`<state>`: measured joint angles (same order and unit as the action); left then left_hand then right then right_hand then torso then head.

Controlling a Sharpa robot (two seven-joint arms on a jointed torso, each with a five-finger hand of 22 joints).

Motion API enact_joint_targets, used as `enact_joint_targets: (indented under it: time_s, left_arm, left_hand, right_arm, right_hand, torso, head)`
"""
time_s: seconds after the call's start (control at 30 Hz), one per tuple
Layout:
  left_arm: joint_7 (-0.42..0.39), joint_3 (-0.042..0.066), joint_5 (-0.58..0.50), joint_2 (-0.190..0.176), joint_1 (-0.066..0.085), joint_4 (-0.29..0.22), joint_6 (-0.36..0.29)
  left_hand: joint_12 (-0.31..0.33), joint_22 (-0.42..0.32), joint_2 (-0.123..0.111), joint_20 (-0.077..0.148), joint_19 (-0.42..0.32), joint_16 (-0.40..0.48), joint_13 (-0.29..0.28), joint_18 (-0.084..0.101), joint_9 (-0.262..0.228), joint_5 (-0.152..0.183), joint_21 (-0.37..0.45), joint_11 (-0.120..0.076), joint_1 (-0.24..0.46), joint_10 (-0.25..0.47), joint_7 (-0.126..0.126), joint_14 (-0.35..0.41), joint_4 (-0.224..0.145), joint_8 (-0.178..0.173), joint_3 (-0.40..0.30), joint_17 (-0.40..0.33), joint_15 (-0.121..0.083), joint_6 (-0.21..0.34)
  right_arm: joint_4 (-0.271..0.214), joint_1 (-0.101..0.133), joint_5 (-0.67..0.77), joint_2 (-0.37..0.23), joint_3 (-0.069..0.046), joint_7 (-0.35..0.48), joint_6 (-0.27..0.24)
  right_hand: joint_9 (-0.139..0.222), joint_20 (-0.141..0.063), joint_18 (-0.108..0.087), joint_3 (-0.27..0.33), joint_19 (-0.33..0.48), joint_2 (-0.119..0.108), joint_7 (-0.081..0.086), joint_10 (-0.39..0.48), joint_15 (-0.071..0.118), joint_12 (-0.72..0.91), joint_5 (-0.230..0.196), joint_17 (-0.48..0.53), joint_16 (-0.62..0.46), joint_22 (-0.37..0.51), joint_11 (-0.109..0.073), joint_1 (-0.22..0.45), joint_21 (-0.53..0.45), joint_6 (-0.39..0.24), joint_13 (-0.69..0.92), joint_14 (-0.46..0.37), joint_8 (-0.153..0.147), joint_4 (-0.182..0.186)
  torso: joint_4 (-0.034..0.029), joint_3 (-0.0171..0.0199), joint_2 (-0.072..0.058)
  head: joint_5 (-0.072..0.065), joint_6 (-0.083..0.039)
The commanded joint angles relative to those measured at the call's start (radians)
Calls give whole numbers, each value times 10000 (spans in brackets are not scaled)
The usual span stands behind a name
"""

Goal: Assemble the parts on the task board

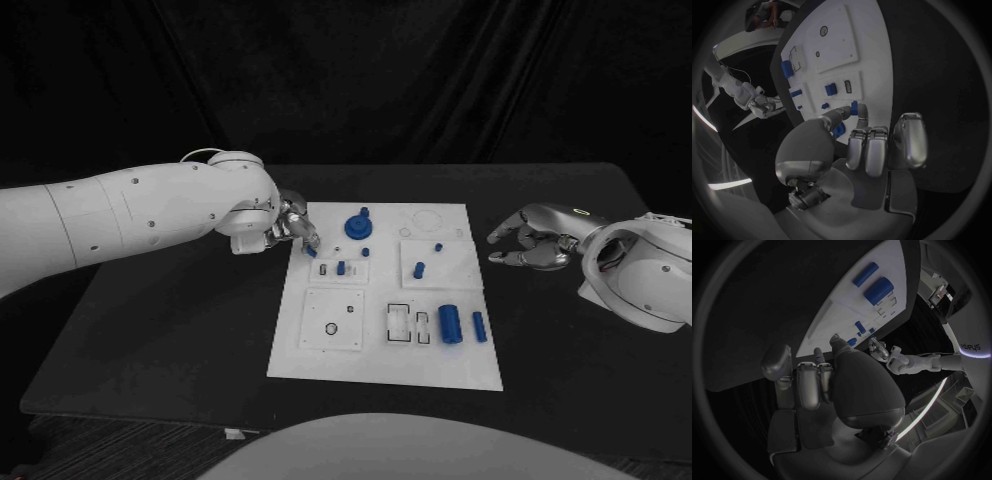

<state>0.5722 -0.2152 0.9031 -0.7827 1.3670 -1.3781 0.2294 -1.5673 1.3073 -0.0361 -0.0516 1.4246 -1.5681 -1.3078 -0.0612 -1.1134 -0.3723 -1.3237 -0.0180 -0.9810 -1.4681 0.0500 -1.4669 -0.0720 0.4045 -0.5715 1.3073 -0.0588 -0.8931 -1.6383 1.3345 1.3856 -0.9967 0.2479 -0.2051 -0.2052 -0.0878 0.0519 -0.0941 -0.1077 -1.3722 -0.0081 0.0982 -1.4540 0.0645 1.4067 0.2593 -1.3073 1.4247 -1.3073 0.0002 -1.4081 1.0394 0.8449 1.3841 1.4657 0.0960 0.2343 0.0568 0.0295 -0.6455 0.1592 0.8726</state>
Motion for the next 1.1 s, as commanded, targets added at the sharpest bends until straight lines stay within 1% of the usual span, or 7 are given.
enact_joint_targets:
  time_s: [0.03,0.17,0.37,0.43,0.57,0.77,1.1]
  left_arm:
    - [471,7,-62,-51,38,-313,-180]
    - [547,6,-61,-99,42,-560,-308]
    - [581,5,-61,-76,4,-726,-602]
    - [575,5,-61,-45,-26,-729,-673]
    - [539,4,-61,31,-95,-719,-780]
    - [470,4,-61,101,-157,-675,-772]
    - [396,2,-61,112,-255,-710,-741]
  left_hand:
    - [-35,1768,-12,53,-4,-27,-2630,-27,11,46,54,-57,112,-1027,-73,-1039,-801,20,-860,2635,-86,-22]
    - [-35,1765,-2,55,-9,-27,-2630,-30,12,23,66,-58,118,-1027,-73,-1039,-810,20,-884,2635,-88,-24]
    - [-35,1769,13,59,-1,-27,-2630,-27,10,-44,61,-58,148,-1027,-65,-1039,-824,28,-929,2635,-91,-34]
    - [-35,1768,14,59,-2,-27,-2630,-28,9,-47,63,-57,153,-1027,-64,-1039,-823,30,-929,2635,-91,-37]
    - [-35,1768,20,60,-2,-27,-2630,-28,8,-49,66,-54,176,-1027,-62,-1039,-812,35,-928,2635,-90,-45]
    - [-35,1771,37,60,3,-27,-2630,-26,5,-53,61,-53,190,-1027,-60,-1039,-803,41,-934,2635,-90,-53]
    - [-35,1767,44,60,-3,-27,-2630,-29,4,-53,72,-53,193,-1027,-60,-1039,-802,42,-938,2635,-90,-53]
  right_arm:
    - [-33,-25,36,-16,-5,-180,28]
    - [-36,-25,36,-27,-5,-181,40]
    - [-31,-25,36,-23,-5,-165,56]
    - [-28,-25,36,-10,-5,-156,62]
    - [-23,-26,36,5,-5,-139,69]
    - [-22,-26,36,4,-5,-127,81]
    - [-20,-27,36,-3,-4,-122,90]
  right_hand:
    - [12,-9,-63,-23,12,-12,-4,76,-31,-32,45,-1051,-43,-1281,-17,-120,-50,53,-6,521,-41,-15]
    - [12,-9,-63,-23,12,-12,-4,76,-31,-32,45,-1051,-43,-1281,-17,-120,-50,53,-6,521,-41,-15]
    - [12,-9,-63,-23,12,-12,-4,76,-31,-32,45,-1051,-43,-1281,-17,-120,-50,53,-6,521,-41,-15]
    - [12,-9,-63,-23,12,-12,-4,76,-31,-32,45,-1051,-43,-1281,-17,-120,-50,53,-6,521,-41,-15]
    - [12,-9,-63,-23,12,-12,-4,76,-31,-32,45,-1051,-43,-1281,-17,-120,-50,53,-6,521,-41,-15]
    - [15,-7,-65,-26,18,-20,-2,85,-35,-40,52,-1038,-56,-1278,-14,-124,-69,55,-15,514,-44,-17]
    - [17,-6,-63,-27,15,-26,-2,85,-36,-39,56,-1041,-54,-1281,-13,-127,-60,57,-13,514,-45,-18]
  torso:
    - [-2,14,-1]
    - [-12,19,-10]
    - [-4,-6,-38]
    - [-2,-17,-43]
    - [2,-17,-42]
    - [-21,-25,-47]
    - [9,-15,-24]
  head:
    - [-18,0]
    - [-4,0]
    - [67,0]
    - [82,0]
    - [83,0]
    - [68,0]
    - [102,0]
